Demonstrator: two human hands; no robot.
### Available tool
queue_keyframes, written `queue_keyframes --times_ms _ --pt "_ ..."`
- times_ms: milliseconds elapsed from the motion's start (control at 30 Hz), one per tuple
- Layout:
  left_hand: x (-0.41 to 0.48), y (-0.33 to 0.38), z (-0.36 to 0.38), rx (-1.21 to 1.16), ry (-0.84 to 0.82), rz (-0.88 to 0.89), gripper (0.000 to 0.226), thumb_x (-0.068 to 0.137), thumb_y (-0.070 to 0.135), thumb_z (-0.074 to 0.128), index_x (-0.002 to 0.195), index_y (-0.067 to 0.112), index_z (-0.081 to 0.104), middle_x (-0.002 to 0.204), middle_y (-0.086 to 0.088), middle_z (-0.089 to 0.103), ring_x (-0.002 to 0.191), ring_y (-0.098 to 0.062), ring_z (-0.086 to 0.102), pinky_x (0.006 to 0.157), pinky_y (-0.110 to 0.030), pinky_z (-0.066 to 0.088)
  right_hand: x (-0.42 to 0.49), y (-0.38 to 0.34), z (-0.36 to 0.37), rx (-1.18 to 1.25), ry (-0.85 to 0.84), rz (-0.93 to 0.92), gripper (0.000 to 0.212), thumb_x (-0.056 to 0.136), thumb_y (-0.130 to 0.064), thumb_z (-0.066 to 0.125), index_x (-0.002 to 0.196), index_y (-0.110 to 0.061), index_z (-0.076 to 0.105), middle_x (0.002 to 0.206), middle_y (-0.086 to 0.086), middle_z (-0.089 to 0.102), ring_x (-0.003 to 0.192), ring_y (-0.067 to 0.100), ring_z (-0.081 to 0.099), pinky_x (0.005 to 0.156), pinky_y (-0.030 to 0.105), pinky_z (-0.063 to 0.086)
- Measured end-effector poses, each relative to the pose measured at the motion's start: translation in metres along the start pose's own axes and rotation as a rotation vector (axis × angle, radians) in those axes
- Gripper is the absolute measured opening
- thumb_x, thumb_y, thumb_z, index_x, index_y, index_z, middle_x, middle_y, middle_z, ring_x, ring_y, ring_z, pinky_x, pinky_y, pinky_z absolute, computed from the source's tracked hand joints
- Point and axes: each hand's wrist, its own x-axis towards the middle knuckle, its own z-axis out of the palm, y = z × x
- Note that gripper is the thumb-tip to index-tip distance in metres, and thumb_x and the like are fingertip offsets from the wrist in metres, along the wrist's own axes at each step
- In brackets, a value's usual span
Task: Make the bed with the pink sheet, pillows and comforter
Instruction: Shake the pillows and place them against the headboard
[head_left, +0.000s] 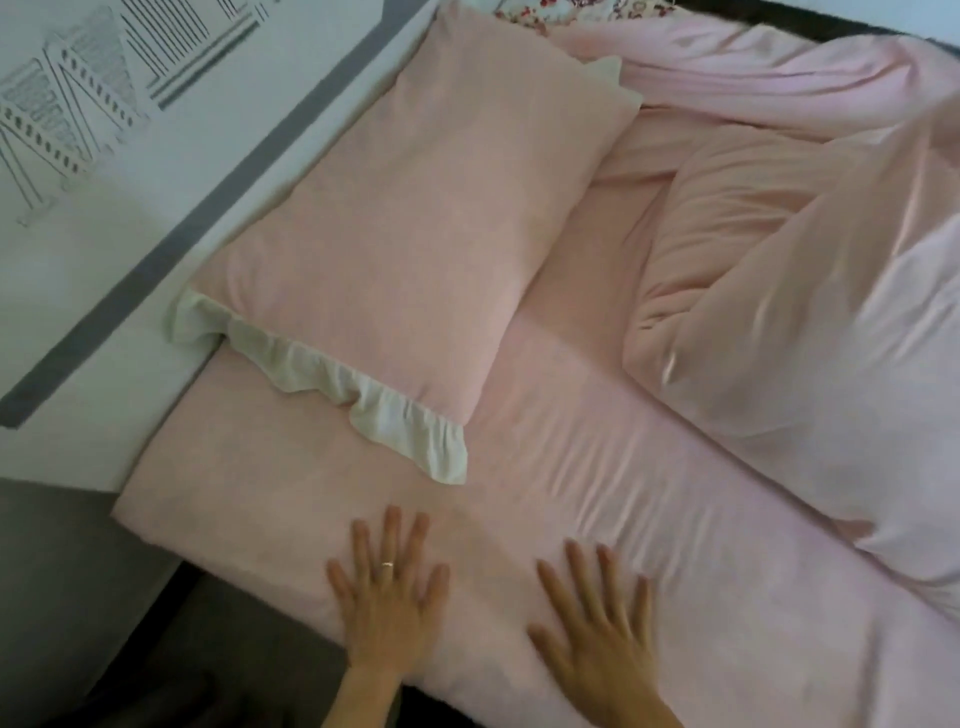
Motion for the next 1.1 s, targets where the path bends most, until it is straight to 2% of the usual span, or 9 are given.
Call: queue_keyframes --times_ms 167,433,567,667,700,767,867,1000,1100 --pt "-0.064 0.016 -0.003 -0.089 -0.003 -0.192 0.071 0.089 0.053 0.027 0.153 0.025 0.023 0.158 -0.019 0.022 0.141 -0.049 0.018 0.104 -0.074 0.019 -0.093 0.089 0.009 -0.017 -0.140 0.128 0.072 0.091 -0.073 0.018 0.149 -0.036 0.040 0.163 0.001 0.022 0.148 0.029 0.023 0.107 0.071 0.018" --pt "-0.040 0.191 -0.003 0.003 -0.002 0.429 0.061 0.095 0.056 0.025 0.153 0.039 0.015 0.163 -0.002 0.010 0.149 -0.031 0.009 0.112 -0.065 0.018 -0.027 0.103 -0.054 0.124 0.134 0.143 0.071 0.094 -0.071 0.014 0.151 -0.044 -0.019 0.157 -0.009 -0.035 0.144 0.018 -0.035 0.115 0.057 -0.020" --pt "-0.042 0.203 0.042 0.117 -0.056 0.424 0.066 0.091 0.059 0.028 0.153 0.040 0.011 0.163 0.002 0.007 0.149 -0.031 0.006 0.103 -0.073 0.006 -0.113 0.213 0.018 0.272 0.045 0.612 0.075 0.087 -0.079 0.004 0.148 -0.047 -0.023 0.158 -0.014 -0.031 0.147 0.013 -0.026 0.117 0.061 -0.010" --pt "-0.043 0.205 0.035 0.192 -0.114 0.376 0.065 0.098 0.057 0.018 0.147 0.042 -0.022 0.157 0.005 -0.029 0.147 -0.031 -0.019 0.106 -0.074 0.000 -0.214 0.266 0.046 0.409 -0.047 1.005 0.091 0.075 -0.086 0.004 0.153 -0.043 -0.014 0.161 -0.012 -0.024 0.150 0.014 -0.016 0.114 0.067 -0.002" --pt "-0.045 0.219 0.027 0.193 -0.132 0.364 0.065 0.098 0.054 0.019 0.147 0.038 -0.021 0.157 0.001 -0.028 0.147 -0.035 -0.016 0.105 -0.075 0.003 -0.232 0.277 0.040 0.490 -0.074 1.093 0.093 0.076 -0.086 0.009 0.154 -0.041 -0.011 0.162 -0.011 -0.022 0.151 0.016 -0.015 0.113 0.070 -0.002" --pt "-0.048 0.230 0.014 0.128 -0.080 0.346 0.063 0.095 0.042 0.032 0.152 0.018 0.024 0.158 -0.020 0.018 0.140 -0.051 0.019 0.099 -0.076 0.021 -0.227 0.272 0.027 0.570 -0.066 1.154 0.091 0.083 -0.082 0.017 0.156 -0.034 -0.007 0.164 -0.004 -0.019 0.150 0.025 -0.017 0.113 0.069 -0.006" --pt "-0.055 0.263 0.007 0.119 -0.035 0.474 0.046 0.087 0.028 0.040 0.122 0.008 0.062 0.123 -0.030 0.054 0.118 -0.050 0.050 0.092 -0.074 0.034 -0.188 0.259 0.008 0.533 0.067 0.997 0.090 0.084 -0.081 0.007 0.156 -0.030 -0.012 0.162 -0.003 -0.023 0.149 0.025 -0.022 0.115 0.058 -0.019" --pt "-0.066 0.321 0.016 0.105 -0.030 0.767 0.056 0.091 0.043 0.042 0.143 0.024 0.046 0.152 -0.013 0.037 0.142 -0.037 0.031 0.104 -0.073 0.018 -0.108 0.227 -0.015 0.389 0.210 0.488 0.073 0.092 -0.072 0.016 0.153 -0.042 -0.011 0.160 -0.011 -0.026 0.148 0.015 -0.026 0.113 0.048 -0.027" --pt "-0.071 0.338 0.042 0.196 -0.048 0.792 0.064 0.090 0.055 0.037 0.150 0.033 0.029 0.160 -0.002 0.023 0.147 -0.032 0.018 0.101 -0.077 0.010 -0.122 0.273 0.010 0.412 0.181 0.525 0.071 0.094 -0.070 0.014 0.153 -0.042 -0.013 0.160 -0.013 -0.024 0.148 0.013 -0.023 0.119 0.053 -0.013"
